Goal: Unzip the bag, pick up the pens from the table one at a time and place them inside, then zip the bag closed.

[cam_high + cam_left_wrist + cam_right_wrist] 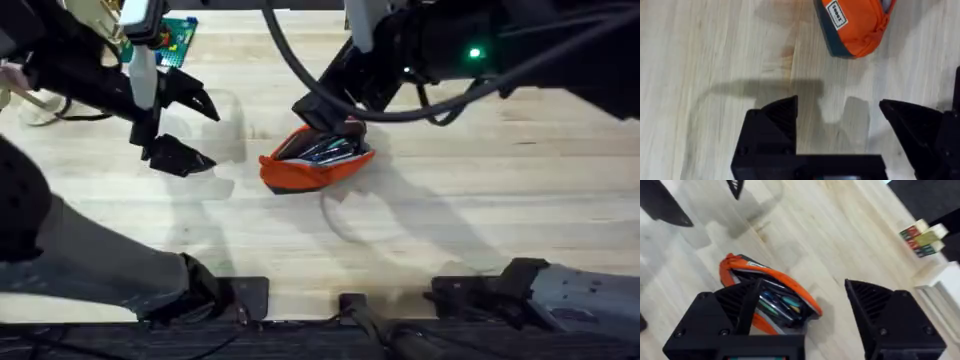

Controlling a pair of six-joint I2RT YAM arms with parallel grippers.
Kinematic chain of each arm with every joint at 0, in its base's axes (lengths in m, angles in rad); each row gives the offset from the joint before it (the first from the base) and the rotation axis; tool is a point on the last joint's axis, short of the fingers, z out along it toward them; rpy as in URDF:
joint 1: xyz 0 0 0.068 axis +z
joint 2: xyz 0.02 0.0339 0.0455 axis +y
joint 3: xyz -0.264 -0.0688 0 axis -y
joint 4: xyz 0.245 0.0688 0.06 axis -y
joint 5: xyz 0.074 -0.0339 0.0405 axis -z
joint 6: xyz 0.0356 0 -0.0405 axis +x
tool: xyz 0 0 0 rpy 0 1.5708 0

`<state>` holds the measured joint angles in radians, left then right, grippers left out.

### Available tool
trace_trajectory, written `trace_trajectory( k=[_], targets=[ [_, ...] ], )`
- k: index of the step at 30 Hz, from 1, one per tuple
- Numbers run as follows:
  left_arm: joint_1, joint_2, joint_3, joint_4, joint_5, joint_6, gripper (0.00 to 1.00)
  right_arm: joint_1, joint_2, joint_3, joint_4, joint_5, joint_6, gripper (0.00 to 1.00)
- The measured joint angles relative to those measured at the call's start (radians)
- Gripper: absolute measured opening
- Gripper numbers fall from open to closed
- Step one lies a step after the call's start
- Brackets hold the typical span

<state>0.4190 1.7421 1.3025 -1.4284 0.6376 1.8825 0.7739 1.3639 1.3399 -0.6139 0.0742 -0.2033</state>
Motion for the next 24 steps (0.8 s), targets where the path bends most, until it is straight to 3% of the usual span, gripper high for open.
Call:
trace_trajectory(
  k=[6, 16, 24],
  targets=[
    [0.000, 0.065, 0.000, 0.000, 0.028, 0.031, 0.993, 0.023, 0.057, 0.000, 0.026, -0.075, 0.053, 0.998],
    [0.000, 0.069, 0.000, 0.004, 0.044, 0.045, 0.993, 0.113, 0.139, 0.000, 0.057, -0.130, 0.100, 0.997],
    [0.000, 0.069, 0.000, 0.011, 0.044, 0.048, 0.993, 0.129, 0.183, 0.000, 0.090, -0.248, 0.199, 0.997]
  ],
)
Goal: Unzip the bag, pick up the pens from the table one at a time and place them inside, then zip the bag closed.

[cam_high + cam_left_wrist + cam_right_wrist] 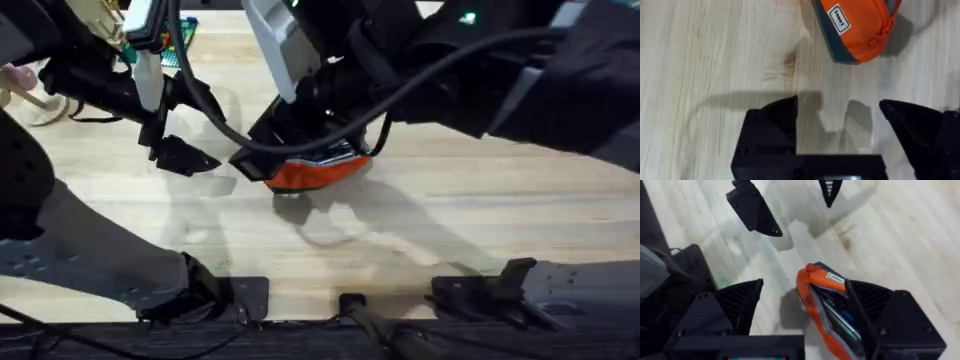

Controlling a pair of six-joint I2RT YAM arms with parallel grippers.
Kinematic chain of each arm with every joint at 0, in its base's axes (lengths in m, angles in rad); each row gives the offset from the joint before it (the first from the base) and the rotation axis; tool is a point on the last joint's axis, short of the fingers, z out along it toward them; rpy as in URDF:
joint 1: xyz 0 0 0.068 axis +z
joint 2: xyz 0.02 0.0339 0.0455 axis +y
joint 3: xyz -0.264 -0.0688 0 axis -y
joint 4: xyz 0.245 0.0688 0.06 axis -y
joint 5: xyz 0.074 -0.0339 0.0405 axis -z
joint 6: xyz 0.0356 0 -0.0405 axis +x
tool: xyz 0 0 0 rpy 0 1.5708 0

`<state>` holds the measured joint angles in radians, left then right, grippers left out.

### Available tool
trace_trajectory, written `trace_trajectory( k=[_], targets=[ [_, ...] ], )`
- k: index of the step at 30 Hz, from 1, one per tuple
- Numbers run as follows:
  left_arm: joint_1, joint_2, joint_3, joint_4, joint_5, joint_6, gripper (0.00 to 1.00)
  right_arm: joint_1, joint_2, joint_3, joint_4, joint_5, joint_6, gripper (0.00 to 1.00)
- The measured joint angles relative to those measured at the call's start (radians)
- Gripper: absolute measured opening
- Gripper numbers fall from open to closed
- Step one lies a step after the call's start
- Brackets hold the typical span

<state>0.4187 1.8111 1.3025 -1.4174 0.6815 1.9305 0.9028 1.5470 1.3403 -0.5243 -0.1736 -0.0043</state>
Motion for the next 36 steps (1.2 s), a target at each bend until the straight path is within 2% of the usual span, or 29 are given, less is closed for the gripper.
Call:
trace_trajectory(
  k=[3, 12, 25, 36],
  targets=[
    [0.000, 0.000, 0.000, 0.000, 0.000, 0.000, 0.993, 0.000, 0.033, 0.000, -0.007, -0.015, 0.056, 0.997],
    [0.000, 0.000, 0.000, 0.004, 0.000, 0.000, 0.993, 0.011, 0.110, 0.000, 0.006, -0.015, 0.064, 0.997],
    [0.000, 0.000, 0.000, 0.004, 0.000, 0.000, 0.993, 0.069, 0.183, 0.000, 0.063, -0.015, -0.054, 0.996],
    [0.000, 0.000, 0.000, 0.008, 0.001, 0.000, 0.993, 0.069, 0.249, 0.000, 0.079, 0.022, -0.076, 0.994]
  ],
)
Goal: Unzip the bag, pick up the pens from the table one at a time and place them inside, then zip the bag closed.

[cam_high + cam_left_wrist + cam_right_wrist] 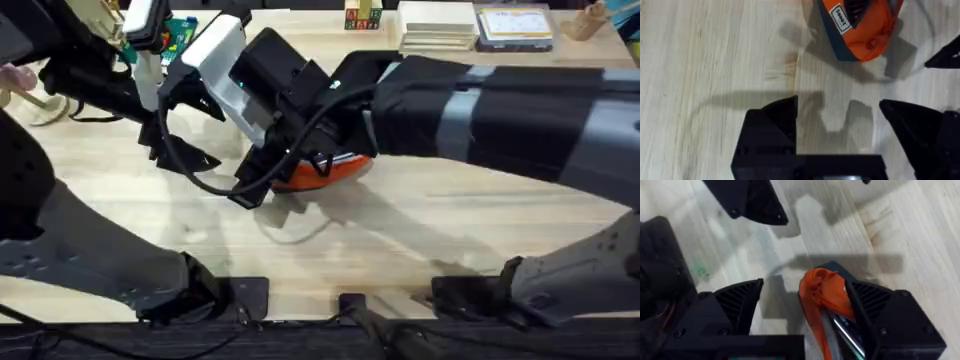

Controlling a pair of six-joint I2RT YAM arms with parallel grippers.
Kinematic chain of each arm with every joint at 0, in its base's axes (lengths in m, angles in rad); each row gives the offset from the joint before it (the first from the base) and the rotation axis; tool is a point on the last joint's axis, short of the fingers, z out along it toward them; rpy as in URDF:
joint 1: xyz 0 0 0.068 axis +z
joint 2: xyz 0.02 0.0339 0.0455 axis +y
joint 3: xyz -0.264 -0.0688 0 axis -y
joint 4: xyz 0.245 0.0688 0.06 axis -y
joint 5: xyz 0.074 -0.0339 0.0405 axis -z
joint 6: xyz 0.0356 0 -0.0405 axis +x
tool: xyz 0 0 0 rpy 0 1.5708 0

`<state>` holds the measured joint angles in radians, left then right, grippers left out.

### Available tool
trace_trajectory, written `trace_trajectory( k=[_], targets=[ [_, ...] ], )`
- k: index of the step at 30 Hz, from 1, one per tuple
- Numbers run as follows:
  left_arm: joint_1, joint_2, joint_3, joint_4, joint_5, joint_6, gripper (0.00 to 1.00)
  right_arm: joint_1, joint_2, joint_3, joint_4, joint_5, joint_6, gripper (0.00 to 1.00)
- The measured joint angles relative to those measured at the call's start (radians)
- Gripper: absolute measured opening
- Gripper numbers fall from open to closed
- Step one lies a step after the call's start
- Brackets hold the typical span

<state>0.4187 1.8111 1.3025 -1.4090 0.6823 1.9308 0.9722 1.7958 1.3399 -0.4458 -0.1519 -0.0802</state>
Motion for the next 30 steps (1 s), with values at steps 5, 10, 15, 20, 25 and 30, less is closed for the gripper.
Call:
trace_trajectory(
  k=[5, 10, 15, 20, 25, 30],
  targets=[
    [0.000, 0.000, 0.000, 0.003, 0.000, 0.000, 0.993, 0.000, 0.007, 0.000, -0.001, 0.011, -0.003, 0.929],
    [0.000, 0.000, 0.000, 0.003, 0.000, 0.000, 0.994, 0.000, 0.007, 0.000, 0.001, 0.018, -0.004, 0.707],
    [0.000, 0.000, 0.000, 0.003, 0.002, 0.000, 0.994, 0.000, 0.007, 0.000, 0.001, 0.025, -0.006, 0.343],
    [0.000, 0.000, 0.000, 0.003, 0.003, 0.000, 0.994, 0.000, 0.007, 0.000, 0.002, 0.028, -0.006, 0.045],
    [0.000, 0.000, 0.000, 0.007, 0.004, 0.000, 0.993, 0.000, 0.007, 0.000, 0.035, 0.031, -0.007, 0.032],
    [0.000, 0.000, 0.000, -0.017, 0.006, 0.000, 0.993, -0.014, 0.005, 0.000, 0.048, 0.031, -0.010, 0.031]
  ],
)
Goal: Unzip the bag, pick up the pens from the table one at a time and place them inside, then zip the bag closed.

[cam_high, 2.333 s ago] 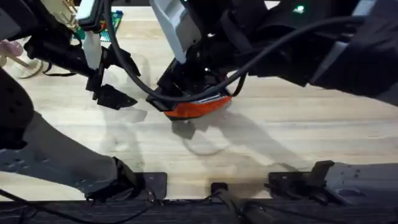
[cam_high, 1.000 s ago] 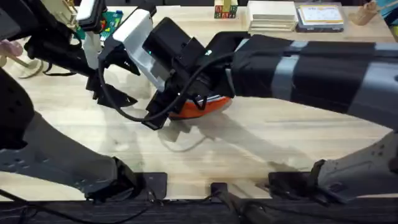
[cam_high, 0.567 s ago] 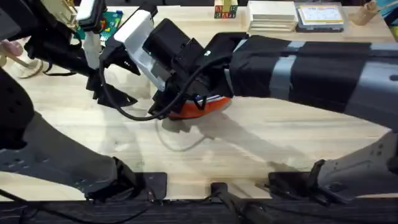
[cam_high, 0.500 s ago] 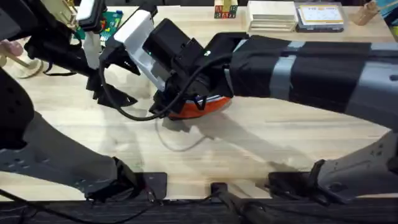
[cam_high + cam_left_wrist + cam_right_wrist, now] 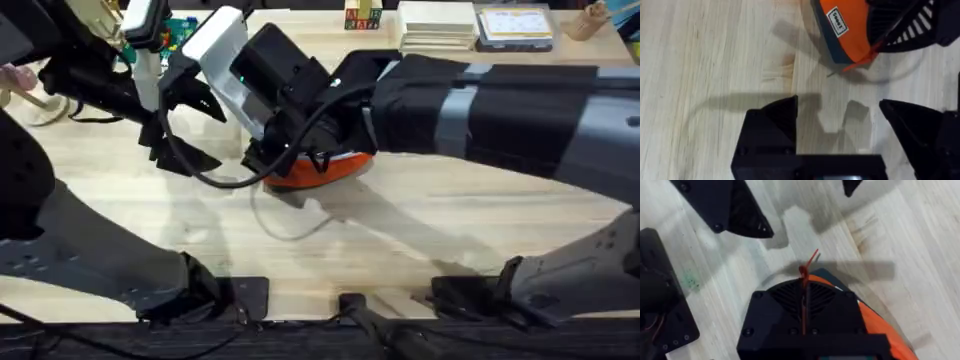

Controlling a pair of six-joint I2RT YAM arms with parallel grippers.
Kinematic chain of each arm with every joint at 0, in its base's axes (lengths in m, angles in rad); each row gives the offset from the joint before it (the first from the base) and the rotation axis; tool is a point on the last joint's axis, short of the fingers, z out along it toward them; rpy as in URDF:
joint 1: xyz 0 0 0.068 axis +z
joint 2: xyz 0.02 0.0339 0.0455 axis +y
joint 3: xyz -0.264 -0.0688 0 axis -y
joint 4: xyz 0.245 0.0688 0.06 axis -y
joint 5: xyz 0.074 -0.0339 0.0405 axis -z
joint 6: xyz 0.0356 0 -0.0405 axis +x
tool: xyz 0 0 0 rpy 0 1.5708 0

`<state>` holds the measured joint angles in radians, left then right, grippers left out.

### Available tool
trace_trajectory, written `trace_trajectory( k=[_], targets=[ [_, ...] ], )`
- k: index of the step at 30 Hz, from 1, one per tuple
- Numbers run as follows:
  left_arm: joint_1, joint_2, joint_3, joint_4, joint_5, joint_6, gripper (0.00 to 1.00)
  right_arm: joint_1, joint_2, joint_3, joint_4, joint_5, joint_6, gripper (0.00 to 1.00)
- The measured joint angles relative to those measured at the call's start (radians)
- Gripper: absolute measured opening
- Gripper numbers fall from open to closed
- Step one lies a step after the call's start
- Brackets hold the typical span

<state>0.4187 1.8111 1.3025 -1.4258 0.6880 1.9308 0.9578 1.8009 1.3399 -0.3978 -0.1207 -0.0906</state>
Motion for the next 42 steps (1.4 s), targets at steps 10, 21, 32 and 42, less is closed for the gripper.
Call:
trace_trajectory(
  k=[10, 21, 32, 42],
  targets=[
    [0.000, 0.000, 0.000, -0.030, 0.048, 0.000, 0.993, -0.080, -0.055, 0.000, 0.083, -0.003, 0.021, 0.031],
    [-0.062, 0.001, 0.000, -0.037, 0.155, 0.000, 0.993, -0.091, -0.055, 0.000, 0.091, -0.003, 0.031, 0.031],
    [-0.211, 0.043, 0.000, -0.018, 0.203, -0.017, 0.993, -0.091, -0.055, 0.000, 0.091, -0.003, 0.031, 0.031],
    [-0.212, 0.107, 0.002, -0.010, 0.206, -0.032, 0.993, -0.091, -0.055, 0.000, 0.091, -0.003, 0.031, 0.030]
  ],
)
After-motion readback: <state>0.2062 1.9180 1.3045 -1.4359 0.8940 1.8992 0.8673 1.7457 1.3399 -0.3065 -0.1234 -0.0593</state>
